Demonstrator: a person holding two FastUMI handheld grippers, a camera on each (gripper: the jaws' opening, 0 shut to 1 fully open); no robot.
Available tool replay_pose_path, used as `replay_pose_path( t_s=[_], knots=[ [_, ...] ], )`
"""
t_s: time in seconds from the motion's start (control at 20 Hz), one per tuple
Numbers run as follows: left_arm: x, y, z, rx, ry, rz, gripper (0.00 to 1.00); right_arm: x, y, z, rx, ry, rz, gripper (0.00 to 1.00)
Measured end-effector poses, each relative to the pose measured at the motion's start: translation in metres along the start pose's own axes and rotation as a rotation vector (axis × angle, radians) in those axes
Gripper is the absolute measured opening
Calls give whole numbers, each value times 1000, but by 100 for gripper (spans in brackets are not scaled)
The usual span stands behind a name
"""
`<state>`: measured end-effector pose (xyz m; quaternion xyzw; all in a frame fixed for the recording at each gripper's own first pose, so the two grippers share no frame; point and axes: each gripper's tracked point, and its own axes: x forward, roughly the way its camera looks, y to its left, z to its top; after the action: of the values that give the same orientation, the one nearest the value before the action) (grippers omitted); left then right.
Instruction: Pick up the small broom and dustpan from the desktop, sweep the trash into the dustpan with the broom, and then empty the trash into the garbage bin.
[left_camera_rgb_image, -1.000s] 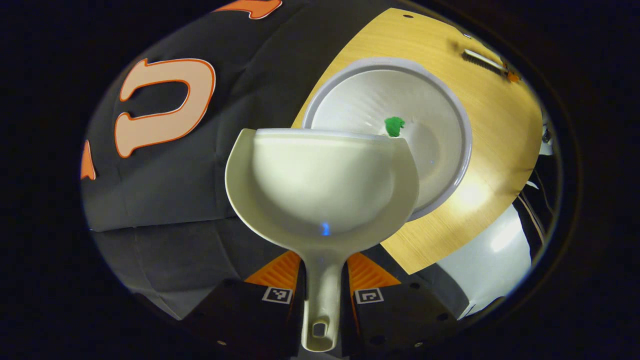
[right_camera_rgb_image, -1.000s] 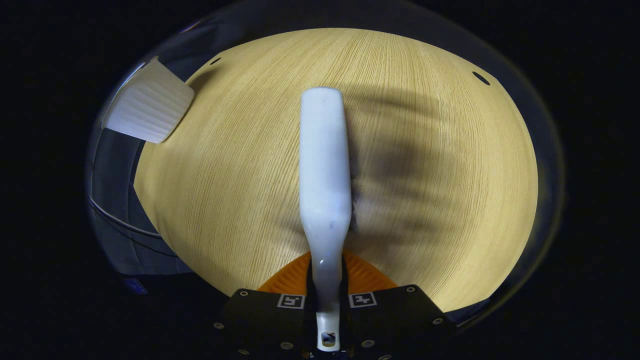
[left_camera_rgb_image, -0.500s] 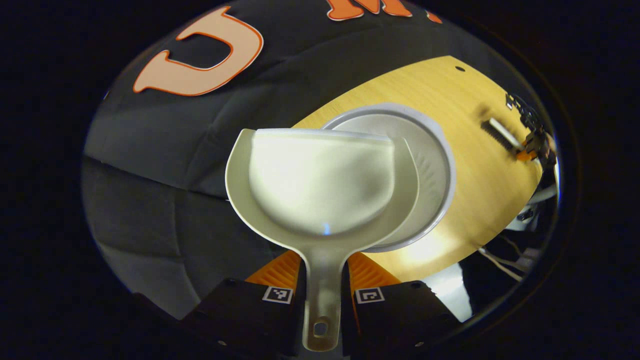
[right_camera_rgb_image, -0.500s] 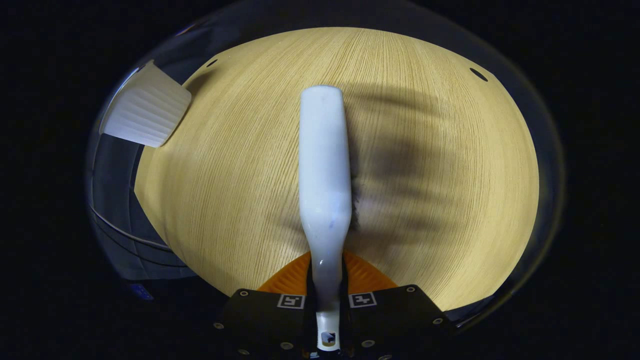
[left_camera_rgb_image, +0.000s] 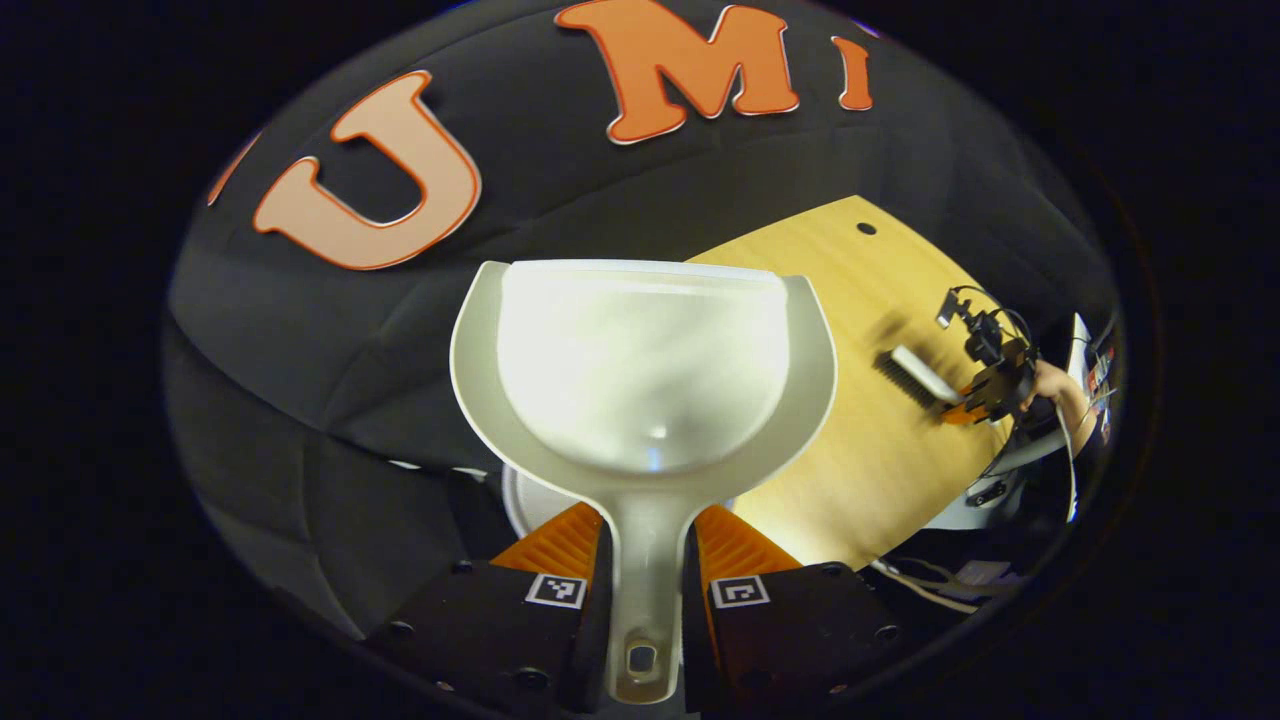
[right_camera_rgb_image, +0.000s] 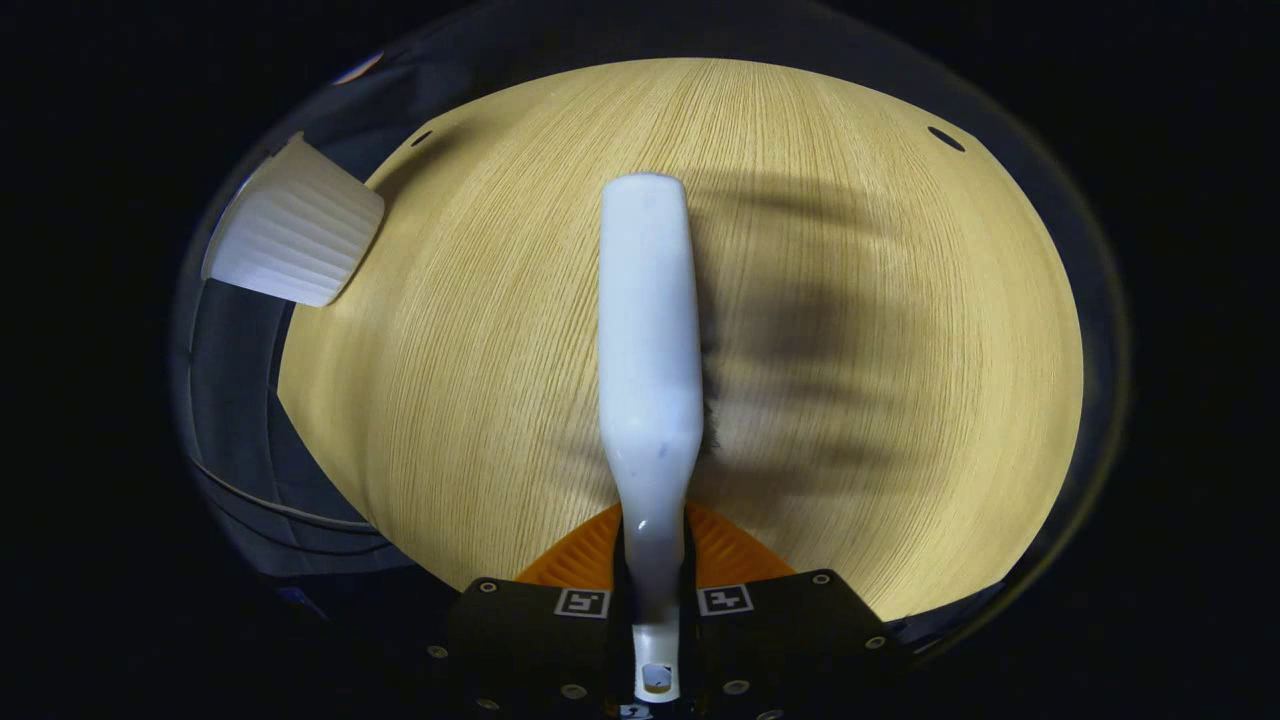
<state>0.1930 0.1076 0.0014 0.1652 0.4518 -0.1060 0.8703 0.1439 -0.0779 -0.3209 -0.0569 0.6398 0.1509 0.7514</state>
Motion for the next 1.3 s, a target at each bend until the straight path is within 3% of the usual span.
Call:
replay_pose_path(
  t_s=[0.1,0.3,0.55,0.75,1.0,1.15,1.3],
  knots=[
    [11,-34,12,-19,-7,-77,31,1,1,-1,6,-4,3,17],
    [46,-80,20,-39,-10,-153,31,1,2,-1,21,-1,7,17],
    [116,-140,-14,-97,52,-210,31,-2,1,1,27,-10,-1,17],
    [184,-174,-60,-136,136,-187,31,0,1,4,43,-25,-35,17],
    [238,-182,-91,-219,151,-77,31,2,4,7,42,-39,-86,17],
    [261,-200,-108,-291,170,-105,31,2,6,5,32,-38,-111,17],
    [286,-199,-137,-297,202,-115,31,3,7,4,25,-38,-117,17]
  ],
)
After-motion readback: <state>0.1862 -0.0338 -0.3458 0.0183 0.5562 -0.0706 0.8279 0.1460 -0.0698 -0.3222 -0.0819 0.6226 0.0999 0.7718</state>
